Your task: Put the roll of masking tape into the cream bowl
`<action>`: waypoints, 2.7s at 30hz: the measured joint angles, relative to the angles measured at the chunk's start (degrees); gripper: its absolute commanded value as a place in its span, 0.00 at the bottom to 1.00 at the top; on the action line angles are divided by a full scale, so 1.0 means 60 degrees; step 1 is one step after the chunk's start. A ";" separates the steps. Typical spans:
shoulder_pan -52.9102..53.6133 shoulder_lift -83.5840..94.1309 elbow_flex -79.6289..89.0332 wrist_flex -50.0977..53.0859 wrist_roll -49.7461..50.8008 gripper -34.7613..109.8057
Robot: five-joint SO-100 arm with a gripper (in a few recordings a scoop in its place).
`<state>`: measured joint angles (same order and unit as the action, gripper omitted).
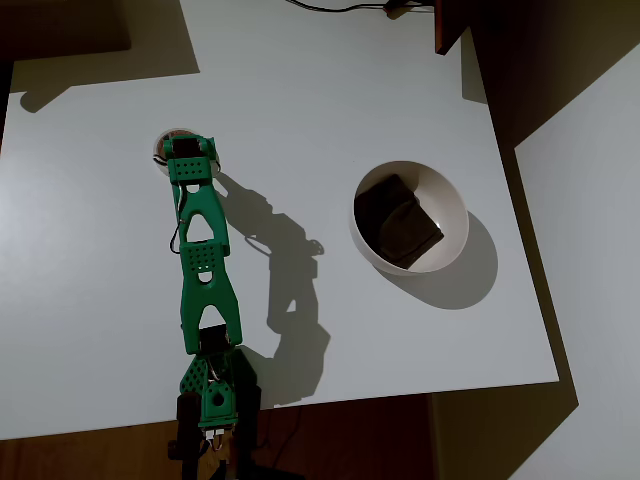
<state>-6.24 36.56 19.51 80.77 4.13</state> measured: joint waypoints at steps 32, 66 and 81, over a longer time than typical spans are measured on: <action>-0.0308 -0.1099 -0.0308 0.0337 0.0688 0.21; -0.0146 0.0308 -0.0337 0.0732 0.1406 0.18; 0.0337 0.4453 -0.0337 0.1816 0.1729 0.18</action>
<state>-4.22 63.28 17.49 91.67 14.50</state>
